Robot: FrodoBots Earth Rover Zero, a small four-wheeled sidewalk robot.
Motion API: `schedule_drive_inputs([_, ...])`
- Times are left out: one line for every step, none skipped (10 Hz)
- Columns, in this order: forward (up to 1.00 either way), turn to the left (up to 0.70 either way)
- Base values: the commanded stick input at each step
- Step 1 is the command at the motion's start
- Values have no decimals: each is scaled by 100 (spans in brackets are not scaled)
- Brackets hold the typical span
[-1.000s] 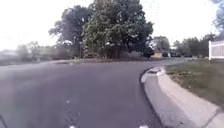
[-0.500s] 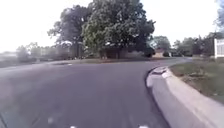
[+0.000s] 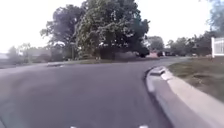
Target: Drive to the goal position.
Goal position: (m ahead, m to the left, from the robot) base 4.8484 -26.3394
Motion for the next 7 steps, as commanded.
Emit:
schedule_drive_inputs([100,0])
schedule_drive_inputs([100,0])
schedule_drive_inputs([100,0])
schedule_drive_inputs([100,0])
schedule_drive_inputs([100,0])
schedule_drive_inputs([100,0])
schedule_drive_inputs([100,-22])
